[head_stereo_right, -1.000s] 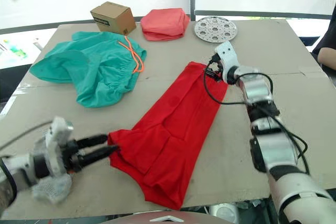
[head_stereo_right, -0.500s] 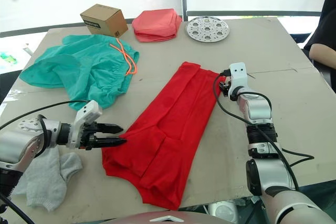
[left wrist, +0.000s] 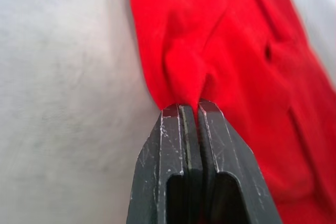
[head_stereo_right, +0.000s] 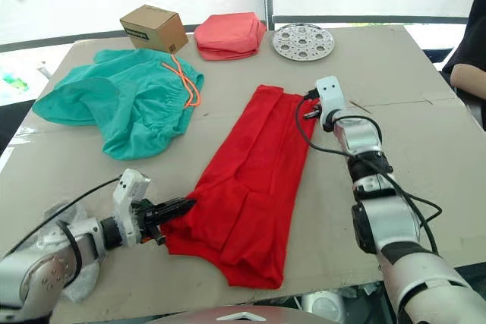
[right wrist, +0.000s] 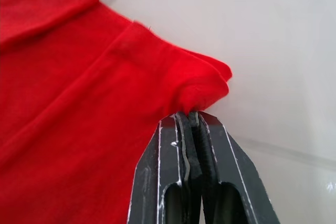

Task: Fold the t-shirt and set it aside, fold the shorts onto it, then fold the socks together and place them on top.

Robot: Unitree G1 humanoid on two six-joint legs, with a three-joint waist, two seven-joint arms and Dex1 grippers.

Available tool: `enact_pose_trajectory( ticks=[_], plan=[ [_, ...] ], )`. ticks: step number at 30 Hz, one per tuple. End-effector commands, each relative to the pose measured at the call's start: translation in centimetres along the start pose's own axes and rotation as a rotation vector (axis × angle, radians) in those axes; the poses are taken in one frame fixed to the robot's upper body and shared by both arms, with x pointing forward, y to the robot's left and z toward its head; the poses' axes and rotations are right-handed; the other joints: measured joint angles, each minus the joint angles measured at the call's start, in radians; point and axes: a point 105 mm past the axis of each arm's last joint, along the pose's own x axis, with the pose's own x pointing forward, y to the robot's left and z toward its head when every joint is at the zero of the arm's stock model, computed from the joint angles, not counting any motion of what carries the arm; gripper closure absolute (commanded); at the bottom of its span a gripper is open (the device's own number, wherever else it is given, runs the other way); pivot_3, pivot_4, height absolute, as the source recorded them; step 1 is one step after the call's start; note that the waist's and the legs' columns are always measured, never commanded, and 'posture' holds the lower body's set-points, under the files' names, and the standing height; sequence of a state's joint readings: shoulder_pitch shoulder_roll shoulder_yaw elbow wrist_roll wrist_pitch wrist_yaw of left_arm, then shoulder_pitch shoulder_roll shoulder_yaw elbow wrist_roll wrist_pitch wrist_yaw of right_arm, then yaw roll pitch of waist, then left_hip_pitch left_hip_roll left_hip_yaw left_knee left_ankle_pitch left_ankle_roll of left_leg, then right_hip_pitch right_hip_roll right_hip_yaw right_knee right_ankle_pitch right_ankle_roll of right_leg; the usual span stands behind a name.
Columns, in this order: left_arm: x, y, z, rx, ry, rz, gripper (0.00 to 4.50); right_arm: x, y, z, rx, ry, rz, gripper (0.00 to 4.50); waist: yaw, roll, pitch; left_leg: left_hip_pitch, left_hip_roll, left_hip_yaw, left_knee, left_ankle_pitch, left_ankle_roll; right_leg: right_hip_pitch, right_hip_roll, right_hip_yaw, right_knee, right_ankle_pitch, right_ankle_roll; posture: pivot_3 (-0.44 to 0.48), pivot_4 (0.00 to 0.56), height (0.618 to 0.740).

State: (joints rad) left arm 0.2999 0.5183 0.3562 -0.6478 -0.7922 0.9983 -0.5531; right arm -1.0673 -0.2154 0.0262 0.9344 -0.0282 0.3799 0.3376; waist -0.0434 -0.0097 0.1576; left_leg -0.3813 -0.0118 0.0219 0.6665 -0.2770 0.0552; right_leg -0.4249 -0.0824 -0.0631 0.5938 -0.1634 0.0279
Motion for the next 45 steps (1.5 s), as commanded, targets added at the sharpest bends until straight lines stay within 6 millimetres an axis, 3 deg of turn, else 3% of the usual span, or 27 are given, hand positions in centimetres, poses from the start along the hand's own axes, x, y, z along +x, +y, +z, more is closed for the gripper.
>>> enact_pose_trajectory(
  ticks=[1,6,10,11,13,17,21,24,27,29,33,37,45],
  plan=[
    [0.0,-1.9,0.1,-0.004,-0.033,0.027,4.46,0.6,1.0,4.0,-0.112,-0.1,0.026,4.5,0.002,-0.001,0.0,0.0,0.0,-0.001,0.0,0.0,0.0,0.0,0.0,-0.001,0.001,0.0,0.0,0.0,0.15,0.74],
    [-0.1,-3.5,-1.2,-0.091,-0.028,0.042,4.46,1.0,3.0,5.4,-0.222,-0.104,0.105,4.5,0.008,-0.001,-0.001,0.0,0.0,-0.002,-0.001,0.0,0.0,0.001,0.001,-0.002,0.0,-0.002,-0.004,0.0,0.15,0.74],
    [-0.1,-3.2,-0.5,-0.055,-0.015,0.022,4.46,1.2,4.6,4.3,-0.261,-0.07,0.197,4.5,0.009,-0.001,-0.001,-0.001,-0.001,-0.003,0.0,0.0,0.0,0.001,-0.001,-0.002,-0.001,-0.002,-0.003,0.0,0.15,0.74],
    [-0.1,-3.3,-0.2,-0.035,-0.014,0.002,4.49,1.2,4.7,4.1,-0.258,-0.075,0.213,4.2,0.008,-0.001,-0.001,0.0,-0.001,-0.003,0.0,0.0,0.0,0.001,0.0,-0.002,0.0,-0.002,-0.003,0.0,0.15,0.74],
    [-0.2,-3.0,0.8,-0.02,-0.035,-0.027,3.7,1.1,4.4,3.8,-0.277,-0.107,0.216,3.58,0.008,0.0,0.0,0.0,-0.001,-0.003,0.0,0.0,0.0,0.001,0.004,-0.003,0.0,-0.002,-0.003,0.0,0.15,0.74],
    [-1.8,-3.3,2.7,0.107,-0.074,-0.174,1.99,-0.7,3.3,4.3,-0.345,-0.277,0.291,1.8,0.007,-0.001,-0.001,0.0,-0.001,-0.003,0.0,0.0,-0.001,0.001,0.005,-0.003,0.0,-0.002,-0.003,0.0,0.15,0.74],
    [-3.7,-2.1,3.7,0.299,-0.02,-0.264,0.16,-6.2,3.2,3.8,-0.406,-0.43,0.463,1.78,0.014,0.003,0.001,-0.001,-0.001,-0.004,0.0,0.001,-0.001,0.001,0.005,-0.004,-0.002,-0.002,-0.002,0.0,0.15,0.74],
    [-4.5,-1.7,3.9,0.499,0.026,-0.381,0.16,-12.3,3.9,0.5,-0.528,-0.416,0.59,1.78,0.032,0.004,0.001,0.0,-0.001,-0.003,-0.002,0.0,-0.001,0.001,0.006,-0.004,-0.003,-0.004,-0.001,0.0,0.15,0.74],
    [-4.9,-0.8,2.5,0.706,0.078,-0.476,0.1,-16.9,5.1,-3.1,-0.568,-0.337,0.709,0.99,0.033,0.006,0.001,0.002,-0.001,0.0,-0.003,0.0,-0.001,0.002,0.005,-0.005,-0.003,-0.007,0.004,0.0,0.15,0.74],
    [-5.1,-0.1,1.3,0.804,0.106,-0.533,0.1,-18.9,5.9,-5.2,-0.637,-0.3,0.75,0.13,0.032,0.004,0.0,0.001,0.0,0.002,-0.003,-0.003,0.004,0.001,0.001,-0.004,-0.004,-0.007,0.005,0.0,0.15,0.74],
    [-5.2,0.7,-0.2,0.93,0.111,-0.619,0.1,-21.8,7.4,-7.8,-0.705,-0.28,0.808,0.04,0.036,0.003,0.0,0.001,0.004,0.004,0.0,-0.007,0.002,-0.001,-0.003,-0.006,-0.003,-0.007,0.005,0.0,0.15,0.74],
    [-4.8,1.1,-1.5,1.013,0.095,-0.657,0.1,-23.3,9.0,-9.2,-0.691,-0.284,0.847,0.04,0.049,0.0,-0.001,0.0,0.004,0.004,0.002,-0.008,0.003,-0.001,-0.005,-0.009,-0.003,-0.007,0.005,0.0,0.15,0.74],
    [-3.5,0.2,-1.3,1.156,0.0,-0.714,0.1,-25.3,11.0,-12.1,-0.725,-0.274,0.896,0.04,0.069,-0.003,-0.003,-0.001,0.004,0.002,0.002,-0.007,0.006,-0.001,-0.005,-0.012,-0.003,-0.007,0.005,0.0,0.15,0.74]
  ],
)
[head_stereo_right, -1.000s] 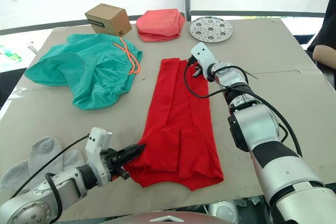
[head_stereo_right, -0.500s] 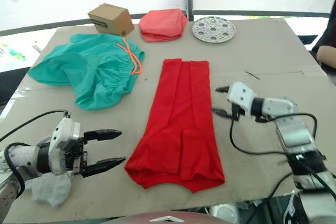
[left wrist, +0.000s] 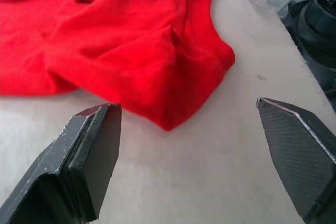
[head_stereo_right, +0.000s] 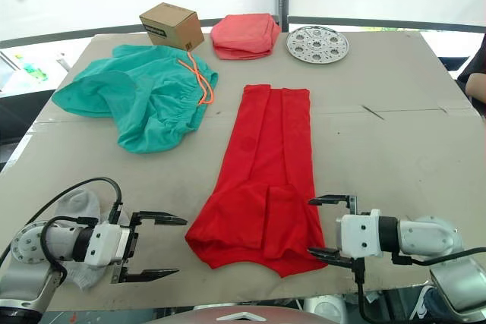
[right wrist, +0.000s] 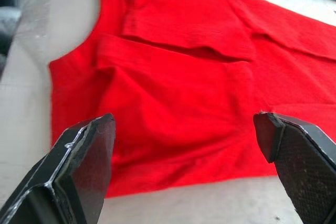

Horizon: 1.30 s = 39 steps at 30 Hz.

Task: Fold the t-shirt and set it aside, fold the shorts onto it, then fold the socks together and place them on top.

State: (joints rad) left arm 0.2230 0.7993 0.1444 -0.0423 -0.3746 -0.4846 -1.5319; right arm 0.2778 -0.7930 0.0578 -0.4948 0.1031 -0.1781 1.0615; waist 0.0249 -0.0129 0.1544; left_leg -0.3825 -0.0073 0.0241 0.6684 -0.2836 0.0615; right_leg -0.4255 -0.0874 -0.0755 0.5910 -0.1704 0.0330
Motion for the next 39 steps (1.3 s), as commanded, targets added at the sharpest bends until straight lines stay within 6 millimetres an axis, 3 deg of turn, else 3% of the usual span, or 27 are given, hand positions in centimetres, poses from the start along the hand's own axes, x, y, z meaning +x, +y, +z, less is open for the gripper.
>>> enact_pose_trajectory(
  ticks=[1,14,25,34,37,39],
  plan=[
    [0.2,0.1,0.6,0.091,-0.021,-0.019,0.1,0.0,1.1,0.7,-0.073,-0.018,0.017,0.04,0.001,0.0,0.0,0.0,0.0,0.0,0.0,0.0,0.0,0.0,0.0,0.0,0.0,0.0,0.0,0.0,0.15,0.74],
    [1.3,-1.0,0.7,0.125,-0.044,-0.061,0.1,0.4,3.5,1.7,0.082,-0.049,-0.04,0.04,0.01,-0.002,-0.002,0.001,0.001,0.001,0.0,0.0,0.0,0.001,0.0,-0.003,0.001,0.0,0.0,0.0,0.15,0.74],
    [1.3,-0.4,0.3,0.092,-0.016,-0.021,0.1,-0.1,4.9,0.1,0.233,0.02,-0.057,0.04,0.016,-0.003,-0.002,0.001,0.001,0.0,0.001,-0.002,-0.003,0.001,0.0,-0.005,0.001,0.0,0.0,0.0,0.15,0.74],
    [1.6,0.4,-0.7,0.047,0.026,0.014,0.1,-1.1,4.3,-1.2,0.285,0.071,-0.106,0.04,0.016,-0.004,-0.003,0.001,0.001,0.001,0.001,-0.002,-0.003,0.001,0.001,-0.006,0.001,0.0,0.0,0.0,0.15,0.74],
    [1.9,0.5,-1.3,0.014,0.046,0.012,0.1,-1.1,4.2,-1.6,0.298,0.085,-0.104,0.84,0.016,-0.003,-0.003,0.001,0.001,0.0,0.001,0.0,0.001,0.001,0.001,-0.006,0.001,0.0,0.0,0.0,0.15,0.74],
    [2.0,0.6,-1.6,-0.002,0.06,0.008,0.1,-1.0,4.2,-1.9,0.314,0.097,-0.102,1.74,0.016,-0.003,-0.003,0.001,0.001,0.0,0.001,0.0,0.001,0.001,0.001,-0.006,0.001,0.0,0.0,0.0,0.15,0.74]
  ],
)
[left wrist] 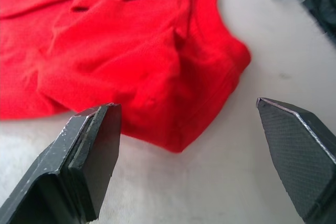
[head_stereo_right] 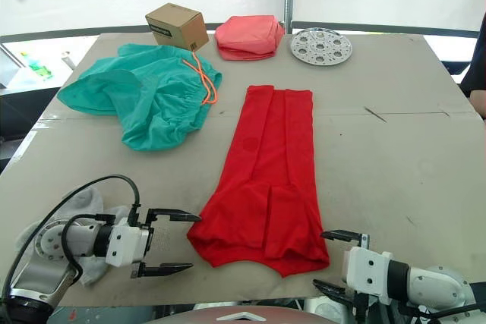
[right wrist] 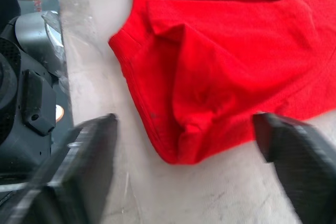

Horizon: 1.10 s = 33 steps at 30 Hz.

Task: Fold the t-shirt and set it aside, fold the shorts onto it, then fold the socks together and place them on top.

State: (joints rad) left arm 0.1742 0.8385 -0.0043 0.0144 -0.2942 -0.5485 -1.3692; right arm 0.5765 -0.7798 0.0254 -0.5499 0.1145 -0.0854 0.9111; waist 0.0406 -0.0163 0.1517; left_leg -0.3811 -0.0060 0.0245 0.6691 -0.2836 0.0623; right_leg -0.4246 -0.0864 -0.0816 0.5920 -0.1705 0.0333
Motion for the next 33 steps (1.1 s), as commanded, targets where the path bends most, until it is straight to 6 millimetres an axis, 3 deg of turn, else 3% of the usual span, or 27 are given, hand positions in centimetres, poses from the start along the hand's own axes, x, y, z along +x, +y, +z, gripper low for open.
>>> enact_pose_trajectory(
  ticks=[1,5,10,15,18,25,29,33],
  plan=[
    [0.3,0.2,-0.4,-0.023,0.023,-0.005,0.62,0.0,-0.3,-0.1,0.006,0.012,0.003,2.28,0.0,0.0,0.0,0.0,0.0,0.0,0.0,0.0,0.0,0.0,0.0,0.0,0.0,0.0,0.0,0.0,0.15,0.74],
    [0.7,0.0,-0.4,-0.027,0.017,-0.024,2.32,0.2,-0.3,-0.3,0.01,0.018,0.013,4.3,0.0,0.0,0.0,0.0,0.0,0.0,0.0,0.0,0.0,0.0,0.0,0.0,0.0,0.0,0.0,0.0,0.15,0.74],
    [0.8,0.4,-0.1,-0.021,0.011,-0.023,4.46,0.6,-1.0,-0.2,0.021,0.013,0.017,4.5,0.0,0.0,-0.001,0.0,0.0,0.0,0.0,0.0,0.0,0.0,0.0,0.0,0.001,0.0,0.0,0.0,0.15,0.74],
    [0.2,1.3,0.6,-0.083,-0.006,-0.032,4.46,0.5,-1.7,0.8,0.085,-0.003,0.043,4.5,-0.001,0.0,-0.001,0.0,0.0,0.0,0.0,0.0,0.0,0.0,0.0,0.0,0.001,0.0,0.0,0.0,0.15,0.74],
    [-0.4,0.8,1.5,-0.186,-0.018,-0.12,4.46,0.1,-2.2,1.8,0.141,-0.011,0.081,4.5,-0.003,0.0,0.0,0.0,0.0,0.0,0.001,0.0,0.0,0.0,0.0,0.0,0.001,0.0,0.0,0.0,0.15,0.74],
    [-3.9,0.2,7.2,-0.709,-0.123,-0.392,4.46,-2.8,-1.5,4.7,0.297,0.019,0.286,4.5,-0.002,0.001,0.001,-0.001,0.001,-0.002,0.0,0.0,0.0,0.0,0.0,-0.001,0.0,0.0,0.0,0.0,0.15,0.74],
    [-5.7,4.2,9.8,-0.881,-0.26,-0.335,4.46,-3.9,-5.0,7.7,0.379,-0.073,0.212,4.5,-0.002,0.003,0.004,0.0,0.0,-0.003,0.002,0.0,0.0,0.001,0.001,-0.001,0.001,0.0,0.0,0.0,0.15,0.74],
    [-5.6,8.9,7.7,-0.806,-0.226,-0.113,4.46,-2.8,-11.4,8.7,0.396,-0.055,-0.019,4.5,-0.007,0.004,0.006,0.003,-0.001,-0.001,0.002,0.0,0.0,0.004,0.006,0.0,0.0,0.0,0.0,0.0,0.15,0.74]
  ],
)
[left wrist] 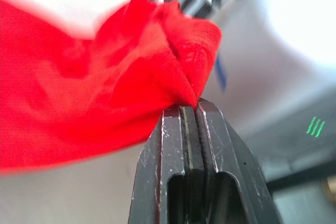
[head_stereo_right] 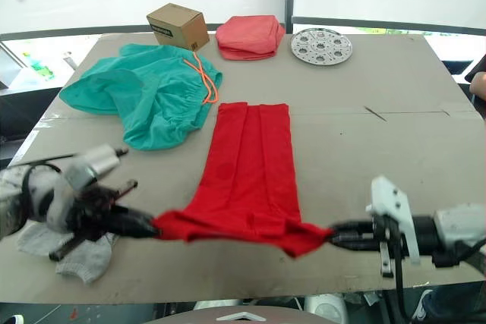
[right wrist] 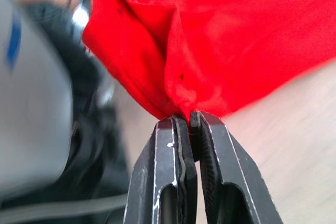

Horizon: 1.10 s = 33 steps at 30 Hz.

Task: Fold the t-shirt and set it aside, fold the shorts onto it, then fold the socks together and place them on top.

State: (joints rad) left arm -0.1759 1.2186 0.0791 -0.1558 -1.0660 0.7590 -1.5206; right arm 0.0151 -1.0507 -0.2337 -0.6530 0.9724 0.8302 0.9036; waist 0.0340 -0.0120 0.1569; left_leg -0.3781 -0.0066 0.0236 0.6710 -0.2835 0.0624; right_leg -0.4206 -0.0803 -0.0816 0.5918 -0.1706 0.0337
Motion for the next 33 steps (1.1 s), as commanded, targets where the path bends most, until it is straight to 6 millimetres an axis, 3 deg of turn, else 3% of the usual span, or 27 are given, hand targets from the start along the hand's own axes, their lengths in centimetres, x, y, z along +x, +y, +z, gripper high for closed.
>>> enact_pose_trajectory(
  ticks=[1,5,10,15,17,21,23,25,27,29,33],
  plan=[
    [-0.8,3.7,0.6,0.051,-0.005,0.169,4.46,0.5,-3.7,1.6,0.039,0.0,-0.149,4.5,0.0,-0.002,0.001,-0.002,0.0,0.0,0.0,0.0,0.0,-0.001,0.0,0.0,0.0,0.0,0.0,0.0,0.15,0.74],
    [-0.8,8.5,2.1,0.13,0.004,0.357,4.46,2.9,-7.8,3.6,0.089,0.008,-0.246,4.5,0.003,-0.005,-0.001,-0.003,-0.001,-0.002,-0.001,0.003,-0.004,-0.001,0.004,0.002,0.001,0.005,-0.007,0.0,0.15,0.74],
    [-0.5,13.1,3.7,0.247,0.031,0.498,4.46,6.6,-12.4,5.5,0.082,0.043,-0.315,4.5,0.0,-0.006,-0.002,-0.006,-0.002,0.0,0.001,0.004,-0.004,-0.002,0.004,0.004,-0.001,0.007,-0.004,0.0,0.15,0.74],
    [-1.0,15.3,4.8,0.318,0.05,0.559,4.46,8.1,-15.3,6.6,0.06,0.072,-0.319,4.5,-0.009,-0.007,-0.002,-0.008,-0.004,0.0,0.002,0.003,-0.004,-0.003,0.004,0.004,0.0,0.007,-0.004,0.0,0.15,0.74],
    [-1.1,15.3,5.4,0.324,0.032,0.539,4.46,8.5,-14.8,8.0,0.051,0.049,-0.237,4.5,-0.016,-0.007,-0.002,-0.01,-0.004,-0.001,0.002,0.003,-0.004,-0.004,0.004,0.003,0.001,0.008,-0.003,0.0,0.15,0.74],
    [-0.9,13.3,7.5,0.284,-0.102,0.372,4.46,8.2,-10.1,12.8,0.083,-0.137,0.128,4.5,-0.03,-0.007,-0.002,-0.011,-0.002,-0.002,0.002,0.003,-0.004,-0.004,0.005,0.002,0.002,0.008,-0.003,0.0,0.15,0.74],
    [-1.1,13.8,7.6,0.269,-0.115,0.393,4.46,8.6,-10.5,13.4,0.096,-0.151,0.133,4.5,-0.041,-0.007,-0.002,-0.012,-0.002,-0.002,0.002,0.003,-0.004,-0.005,0.005,0.002,0.003,0.008,-0.003,0.0,0.15,0.74],
    [-1.2,15.0,6.6,0.277,-0.048,0.447,4.46,9.7,-12.5,12.1,0.096,-0.084,0.035,4.5,-0.046,-0.007,-0.003,-0.011,-0.002,-0.002,0.002,0.003,-0.004,-0.005,0.005,0.002,0.004,0.008,-0.003,0.0,0.15,0.74],
    [-1.3,16.9,6.3,0.273,-0.011,0.561,4.46,10.9,-16.5,8.8,0.086,0.063,-0.187,4.5,-0.048,-0.008,-0.003,-0.006,-0.002,-0.001,0.002,0.003,-0.002,-0.003,0.004,0.004,0.009,0.008,-0.003,0.0,0.15,0.74],
    [-1.5,18.2,6.1,0.285,0.031,0.646,4.46,11.1,-18.7,6.6,0.062,0.161,-0.316,4.5,-0.046,-0.009,-0.003,-0.003,-0.005,-0.001,0.002,0.001,0.001,-0.002,0.001,0.004,0.01,0.007,-0.002,0.0,0.15,0.74],
    [-2.3,19.6,5.5,0.298,0.141,0.76,4.46,11.1,-20.3,5.0,0.014,0.253,-0.399,4.5,-0.049,-0.009,-0.003,-0.01,-0.007,0.0,0.005,0.004,-0.004,-0.01,0.0,0.007,0.018,0.008,-0.002,0.0,0.15,0.74]
  ],
)
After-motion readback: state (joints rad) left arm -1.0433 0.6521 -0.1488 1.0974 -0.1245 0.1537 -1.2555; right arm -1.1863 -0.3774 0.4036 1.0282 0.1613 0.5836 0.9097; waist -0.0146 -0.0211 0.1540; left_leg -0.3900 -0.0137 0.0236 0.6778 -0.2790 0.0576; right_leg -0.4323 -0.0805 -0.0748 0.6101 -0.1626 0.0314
